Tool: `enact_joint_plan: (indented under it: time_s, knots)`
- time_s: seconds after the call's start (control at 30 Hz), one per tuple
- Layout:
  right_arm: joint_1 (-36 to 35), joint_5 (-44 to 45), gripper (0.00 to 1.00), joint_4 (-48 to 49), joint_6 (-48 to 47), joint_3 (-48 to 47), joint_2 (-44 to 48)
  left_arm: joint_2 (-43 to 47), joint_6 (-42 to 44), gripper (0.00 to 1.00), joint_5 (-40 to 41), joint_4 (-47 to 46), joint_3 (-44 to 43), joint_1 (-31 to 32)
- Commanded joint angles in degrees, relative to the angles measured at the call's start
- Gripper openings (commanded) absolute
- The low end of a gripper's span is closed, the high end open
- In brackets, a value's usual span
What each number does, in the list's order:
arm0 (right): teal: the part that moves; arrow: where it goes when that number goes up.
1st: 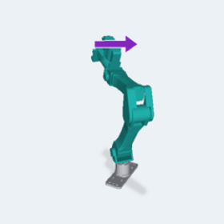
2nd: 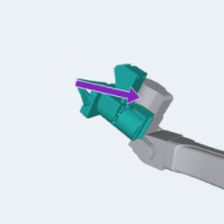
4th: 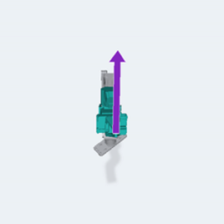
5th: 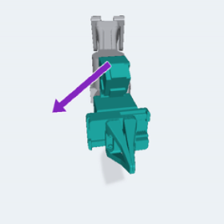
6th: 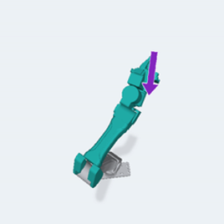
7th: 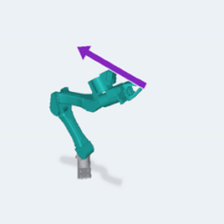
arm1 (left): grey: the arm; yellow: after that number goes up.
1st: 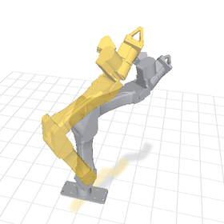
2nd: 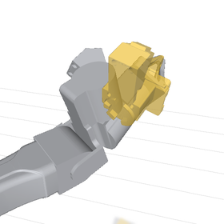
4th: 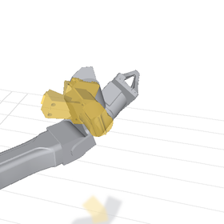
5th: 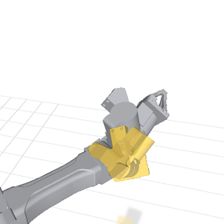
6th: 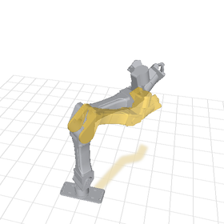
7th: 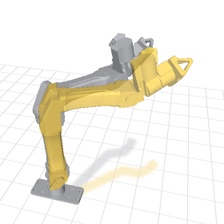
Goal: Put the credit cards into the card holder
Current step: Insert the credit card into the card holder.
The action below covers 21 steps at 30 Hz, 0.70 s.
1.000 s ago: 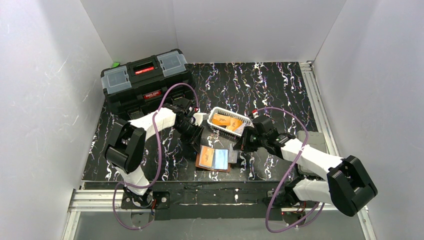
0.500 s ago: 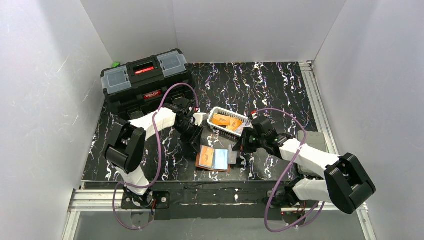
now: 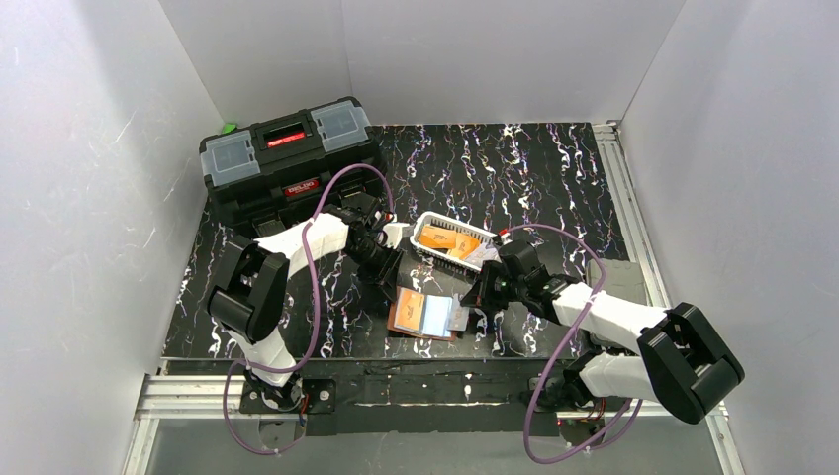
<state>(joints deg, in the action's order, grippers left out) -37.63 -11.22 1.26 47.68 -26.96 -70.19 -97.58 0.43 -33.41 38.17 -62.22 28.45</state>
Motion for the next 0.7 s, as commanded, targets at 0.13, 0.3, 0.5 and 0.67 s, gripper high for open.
enact_joint_plan:
  time_s: [0.13,0.3,0.5,0.67]
  knots:
    - [-0.6,-0.6,0.01,4.5,0.0,0.0,-1.5,3.0,0.0,0.19,-0.9,0.9,0.2,0.7]
    - [-0.6,-3.4,0.01,6.6,-0.2,-1.3,-3.6,3.0,0.0,0.19,-0.9,0.9,0.2,0.7]
    - [-0.6,-6.4,0.01,8.8,-0.9,-2.5,-5.2,3.3,0.0,0.19,-1.1,0.9,0.0,0.7]
    - [-0.6,-9.1,0.01,10.5,-1.1,-3.7,-7.1,3.5,0.0,0.19,-1.2,1.0,-0.1,0.7]
